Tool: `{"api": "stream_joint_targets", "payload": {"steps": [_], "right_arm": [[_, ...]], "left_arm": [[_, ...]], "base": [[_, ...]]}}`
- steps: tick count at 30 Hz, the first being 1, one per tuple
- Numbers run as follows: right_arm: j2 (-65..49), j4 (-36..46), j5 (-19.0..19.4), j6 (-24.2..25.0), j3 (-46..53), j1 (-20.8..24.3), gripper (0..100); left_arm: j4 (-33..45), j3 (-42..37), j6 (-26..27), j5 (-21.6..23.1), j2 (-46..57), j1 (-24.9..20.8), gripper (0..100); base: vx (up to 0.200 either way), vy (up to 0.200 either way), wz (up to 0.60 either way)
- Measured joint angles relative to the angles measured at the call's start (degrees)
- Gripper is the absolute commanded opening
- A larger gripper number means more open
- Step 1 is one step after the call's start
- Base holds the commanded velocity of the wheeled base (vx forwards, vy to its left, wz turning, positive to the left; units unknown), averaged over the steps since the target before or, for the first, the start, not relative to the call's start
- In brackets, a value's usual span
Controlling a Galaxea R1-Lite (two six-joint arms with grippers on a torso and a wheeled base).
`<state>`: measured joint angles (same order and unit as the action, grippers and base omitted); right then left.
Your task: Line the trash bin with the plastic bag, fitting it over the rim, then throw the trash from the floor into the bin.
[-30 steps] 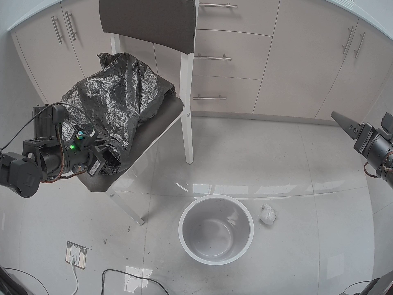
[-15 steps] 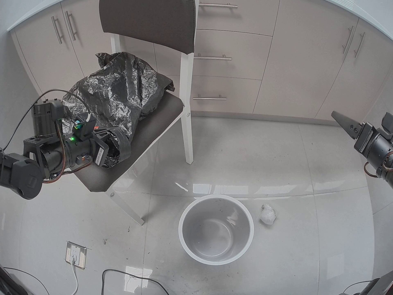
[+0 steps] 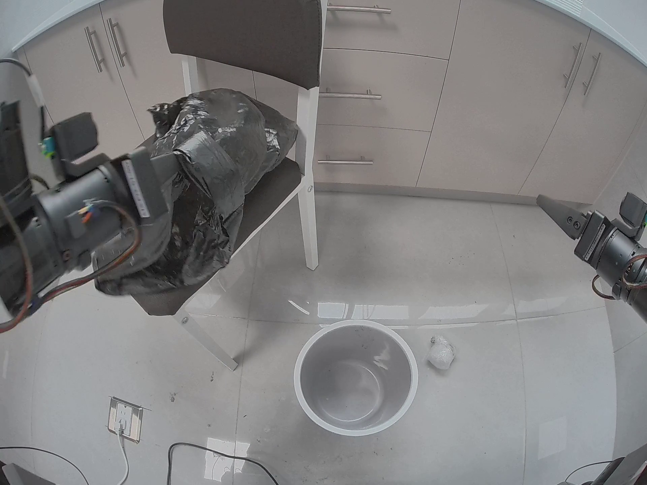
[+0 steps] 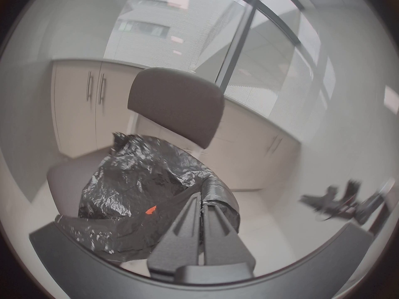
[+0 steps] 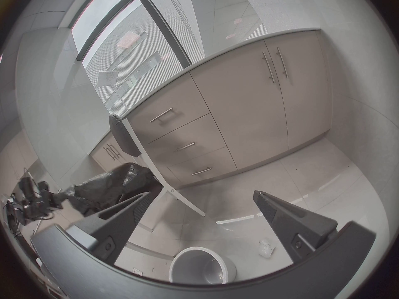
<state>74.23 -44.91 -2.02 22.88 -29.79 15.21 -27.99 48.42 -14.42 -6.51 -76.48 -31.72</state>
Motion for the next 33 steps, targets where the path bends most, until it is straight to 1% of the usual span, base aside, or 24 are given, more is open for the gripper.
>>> {"api": "stream_joint_targets", "payload": {"steps": [2, 5, 7, 8, 10, 12, 14, 17, 19, 22, 24, 29, 31, 33], "right_arm": [[0.6, 0.0, 0.2, 0.2, 0.3, 0.3, 100], [1.5, -0.1, 0.9, 0.8, 0.9, 1.0, 100], [2.0, -0.1, 1.6, 1.0, 1.4, 1.7, 100], [2.4, -0.1, 1.9, 1.1, 1.6, 2.1, 100], [3.0, -0.2, 2.3, 1.2, 2.1, 2.9, 100], [3.5, -0.2, 2.6, 1.3, 2.6, 3.8, 100], [4.2, -0.3, 2.8, 1.3, 3.1, 5.0, 100], [5.2, -0.3, 3.2, 1.4, 3.8, 7.0, 100], [5.8, -0.4, 3.7, 1.5, 4.3, 8.4, 100], [6.6, -0.4, 5.3, 1.5, 4.9, 10.0, 100], [7.1, -0.4, 6.0, 1.4, 5.1, 10.8, 100], [8.8, -0.5, 7.7, 1.2, 5.5, 12.6, 100], [9.6, -0.5, 8.6, 1.1, 5.6, 13.6, 100], [10.3, -0.5, 9.6, 1.0, 5.8, 14.7, 100]], "left_arm": [[4.9, 0.0, -5.8, -1.2, 4.4, -3.4, 0], [9.9, 0.0, -13.2, -1.6, 9.4, -6.7, 0], [11.4, -0.4, -17.1, -0.3, 11.7, -7.7, 0], [11.7, -0.8, -18.5, 1.1, 12.7, -7.9, 0], [12.0, -1.7, -19.9, 5.3, 14.0, -7.8, 0], [12.2, -2.8, -20.6, 11.2, 14.9, -7.4, 0], [12.3, -3.9, -21.5, 18.3, 15.5, -6.6, 0], [12.3, -5.3, -23.2, 25.9, 15.4, -5.3, 0], [11.7, -6.1, -24.1, 28.5, 14.7, -4.5, 0], [9.4, -6.9, -24.8, 30.1, 12.6, -3.6, 0], [8.1, -7.2, -25.0, 32.2, 11.2, -3.3, 0], [4.4, -7.3, -26.5, 40.2, 8.1, -2.1, 0], [1.5, -7.0, -27.4, 41.4, 6.6, -1.3, 0], [-1.6, -6.8, -28.6, 41.6, 5.0, -0.3, 0]], "base": [[0.000, 0.000, 0.00], [0.000, 0.000, 0.00], [0.000, 0.000, 0.00], [0.000, 0.000, 0.00], [0.000, 0.000, 0.00], [0.000, 0.000, 0.00], [0.000, 0.000, 0.00], [0.000, 0.000, 0.00], [0.000, 0.000, 0.00], [0.000, 0.000, 0.00], [0.000, 0.000, 0.00], [0.000, 0.000, 0.00], [0.000, 0.000, 0.00], [0.000, 0.000, 0.00]]}}
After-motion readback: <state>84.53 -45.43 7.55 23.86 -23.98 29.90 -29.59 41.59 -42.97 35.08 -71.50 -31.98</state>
